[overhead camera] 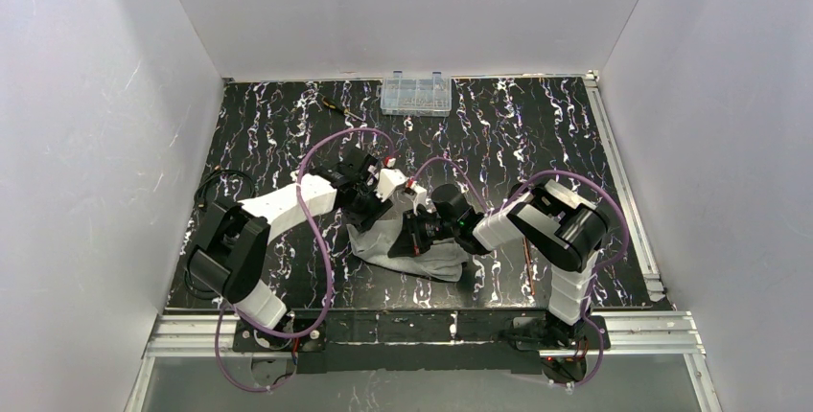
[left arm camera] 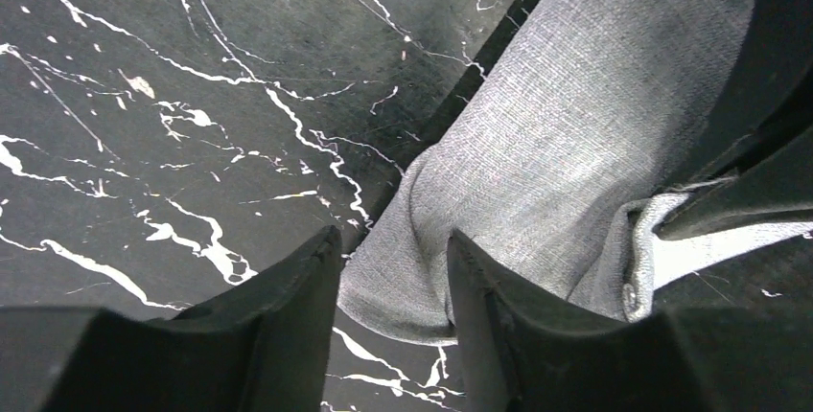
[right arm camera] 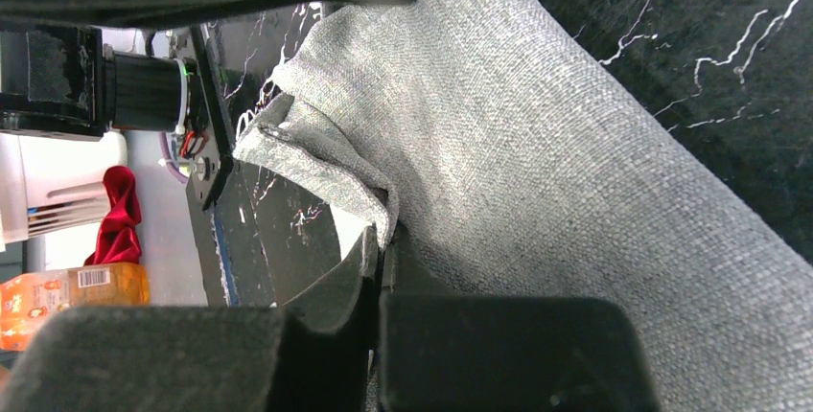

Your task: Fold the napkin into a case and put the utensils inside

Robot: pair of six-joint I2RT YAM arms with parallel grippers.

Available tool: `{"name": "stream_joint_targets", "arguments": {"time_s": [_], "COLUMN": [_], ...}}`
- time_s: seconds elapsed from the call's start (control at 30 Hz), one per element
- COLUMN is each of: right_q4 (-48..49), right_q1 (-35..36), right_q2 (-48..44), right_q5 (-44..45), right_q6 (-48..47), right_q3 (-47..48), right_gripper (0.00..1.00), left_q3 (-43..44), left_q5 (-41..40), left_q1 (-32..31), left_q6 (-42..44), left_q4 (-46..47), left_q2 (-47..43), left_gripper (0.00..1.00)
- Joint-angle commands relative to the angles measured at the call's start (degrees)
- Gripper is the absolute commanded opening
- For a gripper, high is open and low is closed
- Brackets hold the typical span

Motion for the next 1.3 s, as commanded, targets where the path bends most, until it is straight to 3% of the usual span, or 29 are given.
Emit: {"name": "stream_joint_targets", "arguments": {"time_s": [0.0,0.5,0.57,0.67,0.7,1.1,1.27], "right_q4": [0.47,1.05,0.88,0.56,-0.05,-32.48,-39.57], "right_q1": [-0.21,-0.22,-0.2,-0.22,-0.23,-0.59,-0.6], "right_q2": [1.83,2.04,2.03,1.86,1.79,0.17,-0.67], "right_q5": [0.12,-0.06,-0.06,-0.06,-0.12,2.7,2.48], "right_q6": [-0.36,0.26,0.3,0.37,0.43,-8.13,-9.11], "right_q3": [-0.99,-0.66,-0.48,-0.04,0.29,15.42,19.05], "right_gripper": [0.01,0.01,0.01,0.01,0.01,0.01,0.01], "left_q3": [-0.96,-1.2,-0.96,-0.46,-0.25,-0.14,-0.67], "left_q5": [-2.77,-4.7,-4.55,-4.39,-4.19,-2.81,-1.45], "left_q1": [-0.38,-1.54,-1.59,-1.72,-1.72,-1.73,-1.73], "left_q6": [0.65,0.09,-0.26,-0.42,-0.44,-0.45,-0.84], "left_q4": [-0.5,-1.48,-1.44,-1.91,-2.1,-1.15,-0.44], "left_q2": [-0.69,-1.17,-1.05,-1.02,-1.1,-4.24,-4.81], "left_gripper": [0.4,0.25,0.18,0.0,0.0,0.0,0.0]}}
